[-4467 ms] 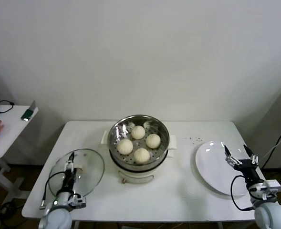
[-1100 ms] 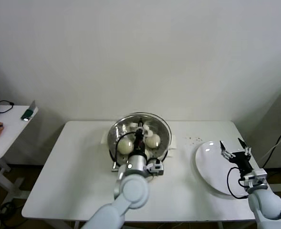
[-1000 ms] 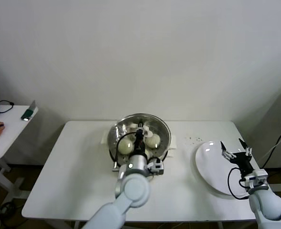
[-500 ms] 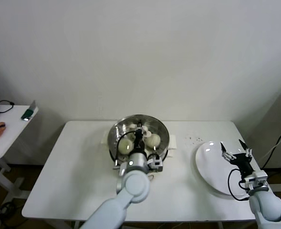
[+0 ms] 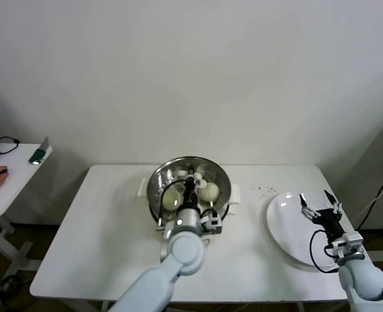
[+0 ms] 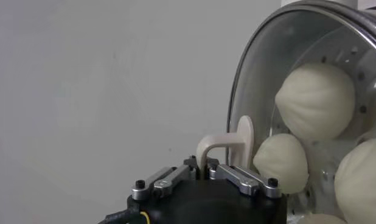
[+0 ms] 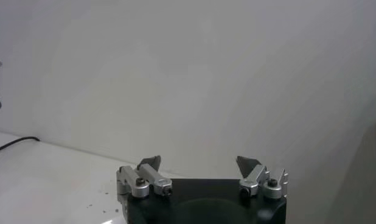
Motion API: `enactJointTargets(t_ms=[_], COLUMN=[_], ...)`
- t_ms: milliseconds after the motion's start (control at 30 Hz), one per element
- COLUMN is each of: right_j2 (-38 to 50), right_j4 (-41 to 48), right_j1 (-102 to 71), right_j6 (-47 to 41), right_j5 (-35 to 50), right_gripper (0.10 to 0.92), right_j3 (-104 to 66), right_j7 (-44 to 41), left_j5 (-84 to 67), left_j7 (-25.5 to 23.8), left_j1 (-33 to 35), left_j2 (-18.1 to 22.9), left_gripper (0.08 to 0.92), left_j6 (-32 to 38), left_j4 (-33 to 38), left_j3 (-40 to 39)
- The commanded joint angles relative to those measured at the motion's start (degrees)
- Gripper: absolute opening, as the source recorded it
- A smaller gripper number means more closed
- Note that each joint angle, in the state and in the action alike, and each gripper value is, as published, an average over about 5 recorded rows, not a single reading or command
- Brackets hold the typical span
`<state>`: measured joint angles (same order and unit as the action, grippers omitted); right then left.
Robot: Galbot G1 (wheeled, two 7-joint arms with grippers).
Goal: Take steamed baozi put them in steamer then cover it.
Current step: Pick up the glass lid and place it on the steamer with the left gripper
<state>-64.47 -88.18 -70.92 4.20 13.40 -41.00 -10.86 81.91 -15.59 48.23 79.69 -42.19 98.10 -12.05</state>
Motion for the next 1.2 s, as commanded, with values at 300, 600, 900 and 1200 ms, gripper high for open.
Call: enactJointTargets(t_ms=[300, 600, 900, 1200], right_j2=[-0.4, 0.1, 0.5, 0.7], right_j4=[0.0, -1.1, -1.7, -1.4], right_j1=[0.0, -0.2, -0.4, 0.6], right_j6=[0.0, -4.3, -9.3, -10.1], right_j5=[-0.8, -0.6, -1.5, -1.4], right_gripper=[0.823, 0.823, 0.823, 0.823], right_j3=[-0.1, 0.0, -0.1, 0.3], right_j7=[-0.6, -0.7, -1.7, -0.9], left_j5=[-1.1, -3.7, -8.6, -14.1], left_j7=[2.2, 0.1, -0.2, 1.5], left_j1=[0.7, 0.8, 3.7, 11.8], left_j2=[-0.6, -3.2, -8.7, -13.5], left_gripper=[0.151, 0.217, 0.476, 0.736], left_j6=[-2.0, -2.6, -2.8, -1.9], left_j4=[-0.5, 5.0, 15.5, 22.2], left_j3=[0.2, 0.4, 0.2, 1.2])
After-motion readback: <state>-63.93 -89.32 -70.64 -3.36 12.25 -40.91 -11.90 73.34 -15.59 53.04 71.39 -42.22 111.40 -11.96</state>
